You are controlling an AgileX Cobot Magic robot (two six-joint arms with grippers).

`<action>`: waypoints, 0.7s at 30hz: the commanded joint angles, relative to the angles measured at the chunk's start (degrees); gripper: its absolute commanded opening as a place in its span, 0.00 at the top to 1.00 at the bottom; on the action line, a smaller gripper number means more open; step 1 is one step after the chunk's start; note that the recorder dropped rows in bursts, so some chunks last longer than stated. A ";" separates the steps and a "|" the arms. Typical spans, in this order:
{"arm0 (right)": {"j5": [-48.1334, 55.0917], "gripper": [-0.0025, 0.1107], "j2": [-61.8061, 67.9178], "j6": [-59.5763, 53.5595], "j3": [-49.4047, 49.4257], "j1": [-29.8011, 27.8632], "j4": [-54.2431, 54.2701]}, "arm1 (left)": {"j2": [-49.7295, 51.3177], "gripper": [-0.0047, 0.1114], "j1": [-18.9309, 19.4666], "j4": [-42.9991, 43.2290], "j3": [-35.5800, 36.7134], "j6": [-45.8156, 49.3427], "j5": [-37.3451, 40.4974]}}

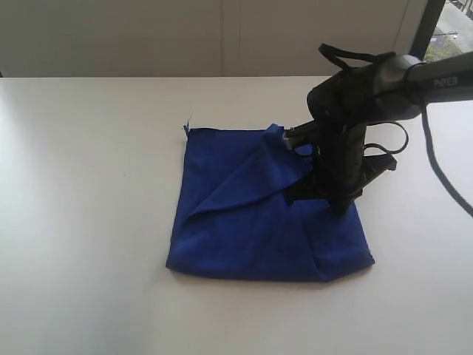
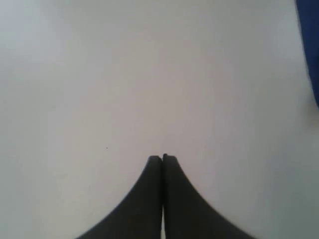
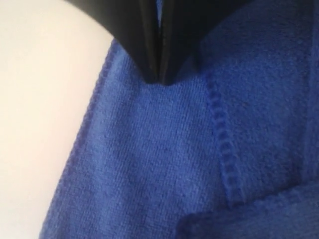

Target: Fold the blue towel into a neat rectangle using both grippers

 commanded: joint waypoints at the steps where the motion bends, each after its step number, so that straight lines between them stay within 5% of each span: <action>1: -3.10 0.98 -2.51 0.74 0.64 -0.37 0.23 | -0.35 0.96 0.11 -0.16 0.34 -0.37 0.32; 10: -6.36 0.98 -13.95 1.25 0.64 -2.03 1.91 | -0.35 0.96 0.11 -0.16 0.34 -0.37 0.32; 17: -3.83 0.98 -17.37 -14.45 0.77 -9.60 21.62 | -0.35 0.96 0.11 -0.16 0.34 -0.37 0.32; 21: -1.59 0.98 -18.97 -16.28 2.25 -11.48 24.20 | -0.35 0.96 0.11 -0.16 0.34 -0.37 0.32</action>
